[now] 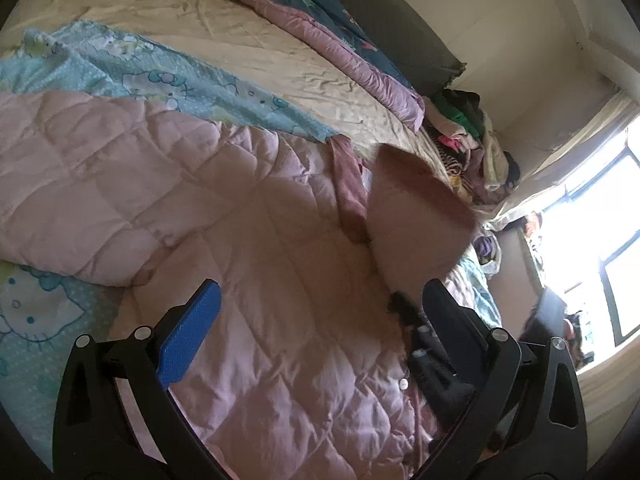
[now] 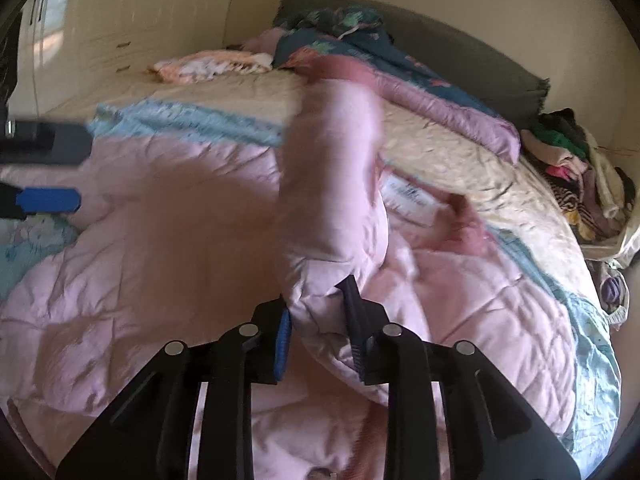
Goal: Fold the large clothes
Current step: 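Lay the sleeve onto the jacket front and open the right gripper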
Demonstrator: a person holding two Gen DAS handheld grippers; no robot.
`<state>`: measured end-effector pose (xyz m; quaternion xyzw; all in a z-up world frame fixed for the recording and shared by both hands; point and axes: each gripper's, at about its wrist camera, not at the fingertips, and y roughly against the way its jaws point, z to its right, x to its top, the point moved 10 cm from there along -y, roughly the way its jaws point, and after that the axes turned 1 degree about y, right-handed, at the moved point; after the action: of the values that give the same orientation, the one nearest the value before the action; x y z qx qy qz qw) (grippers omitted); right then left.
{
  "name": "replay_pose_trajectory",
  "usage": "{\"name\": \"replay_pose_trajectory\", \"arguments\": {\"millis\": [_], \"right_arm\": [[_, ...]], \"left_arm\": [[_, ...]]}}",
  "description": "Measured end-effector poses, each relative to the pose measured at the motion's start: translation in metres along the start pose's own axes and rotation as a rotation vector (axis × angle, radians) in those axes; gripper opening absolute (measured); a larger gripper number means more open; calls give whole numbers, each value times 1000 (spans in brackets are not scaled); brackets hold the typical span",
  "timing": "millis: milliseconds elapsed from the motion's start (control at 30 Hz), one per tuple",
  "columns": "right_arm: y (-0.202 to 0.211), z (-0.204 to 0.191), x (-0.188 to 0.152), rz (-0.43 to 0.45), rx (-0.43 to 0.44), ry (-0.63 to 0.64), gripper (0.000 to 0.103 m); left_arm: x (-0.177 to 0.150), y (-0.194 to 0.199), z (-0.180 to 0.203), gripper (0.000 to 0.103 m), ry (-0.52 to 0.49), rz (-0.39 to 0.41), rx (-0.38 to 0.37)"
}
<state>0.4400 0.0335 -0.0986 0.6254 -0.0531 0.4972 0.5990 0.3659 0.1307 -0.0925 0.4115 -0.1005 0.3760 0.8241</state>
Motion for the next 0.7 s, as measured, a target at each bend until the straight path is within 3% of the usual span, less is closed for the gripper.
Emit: {"name": "replay_pose_trajectory", "arguments": {"millis": [133,200,233,267,467,600,700], "right_arm": [[-10,-14,-8,-44,24,14,38],[-10,-19,-12,-53,57,8,56],[-6,-22,-13,-53,90,-13,70],[-2,-22,-15,-45,101,-30,74],[33,10,-29,-22,136,-129,75],[51,56,-53,-39,87,-225,75],[60,94,-74,-51,30,-287,75]], "left_arm": [[-2,-6,1,95,13,-10,-16],[-5,-13,1,95,27,-29,-29],[-8,-17,1,95,40,-44,-44],[-11,-22,2,95,55,-61,-60],[-29,-53,3,95,98,-132,-99],[-27,-64,10,93,77,-122,-117],[-28,-71,14,73,35,-119,-105]]}}
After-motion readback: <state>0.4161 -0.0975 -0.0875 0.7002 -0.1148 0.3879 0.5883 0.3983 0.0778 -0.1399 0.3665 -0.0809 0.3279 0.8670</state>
